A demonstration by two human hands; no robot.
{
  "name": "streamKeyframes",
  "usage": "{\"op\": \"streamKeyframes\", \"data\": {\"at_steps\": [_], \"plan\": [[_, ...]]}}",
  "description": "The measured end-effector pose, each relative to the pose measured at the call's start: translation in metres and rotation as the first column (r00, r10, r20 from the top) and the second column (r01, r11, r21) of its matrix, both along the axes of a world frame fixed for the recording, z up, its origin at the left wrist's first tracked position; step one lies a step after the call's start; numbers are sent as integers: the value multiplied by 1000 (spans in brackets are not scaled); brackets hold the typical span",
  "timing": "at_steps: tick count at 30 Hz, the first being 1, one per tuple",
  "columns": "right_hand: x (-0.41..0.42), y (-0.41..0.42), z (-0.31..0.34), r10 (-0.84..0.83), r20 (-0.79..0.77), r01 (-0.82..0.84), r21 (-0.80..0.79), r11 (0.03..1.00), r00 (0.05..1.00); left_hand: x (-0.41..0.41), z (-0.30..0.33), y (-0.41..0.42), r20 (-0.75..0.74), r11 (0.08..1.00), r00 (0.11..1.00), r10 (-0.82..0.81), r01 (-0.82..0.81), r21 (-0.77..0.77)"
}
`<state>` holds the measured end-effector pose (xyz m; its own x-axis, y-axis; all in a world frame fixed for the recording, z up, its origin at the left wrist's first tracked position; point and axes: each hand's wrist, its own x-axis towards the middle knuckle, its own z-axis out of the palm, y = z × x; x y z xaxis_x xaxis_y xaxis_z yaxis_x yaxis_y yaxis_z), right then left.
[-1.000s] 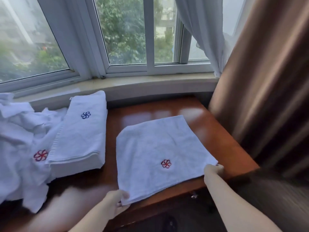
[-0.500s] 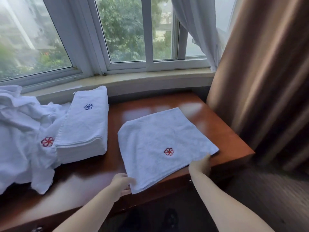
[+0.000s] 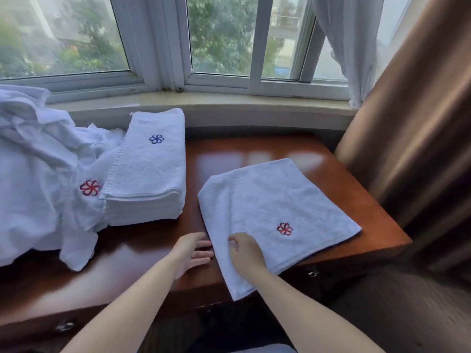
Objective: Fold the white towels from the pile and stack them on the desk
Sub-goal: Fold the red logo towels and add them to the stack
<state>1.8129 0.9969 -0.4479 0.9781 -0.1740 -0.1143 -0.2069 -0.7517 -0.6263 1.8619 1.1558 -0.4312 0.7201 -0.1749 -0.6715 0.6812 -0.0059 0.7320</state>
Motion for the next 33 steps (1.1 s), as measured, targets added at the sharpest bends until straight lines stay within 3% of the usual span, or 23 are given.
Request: {"op": "streamKeyframes", "data": {"at_steps": [4,11,16,21,24,27,29,33], "plan": [[5,10,-15,37,-12,-38,-258,965,999,7,-13,-1,58,998,997,59,-60,22],[-3,-3,-38,111,23,-97,-337,937,994,30,-14,-17,44,986,985,168,-168,-4],[-4,-39,-36,217,-13,-209,-344,915,976,36,-12,-31,157,993,985,65,-80,91],[-2,-82,-31,207,0,-196,-323,926,978,36,-18,-32,314,987,945,-95,49,152],[-5,-100,-28,122,23,-109,-305,946,992,38,-20,-42,443,940,857,-265,127,317],[2,-93,-19,-47,127,83,-295,952,991,45,-20,-51,503,843,753,-424,126,523],[9,-79,-14,-96,129,132,-315,940,987,52,-17,-57,519,817,735,-437,83,571],[8,-54,-17,-35,55,56,-441,896,998,70,-6,-66,544,849,770,-332,-8,529]]}}
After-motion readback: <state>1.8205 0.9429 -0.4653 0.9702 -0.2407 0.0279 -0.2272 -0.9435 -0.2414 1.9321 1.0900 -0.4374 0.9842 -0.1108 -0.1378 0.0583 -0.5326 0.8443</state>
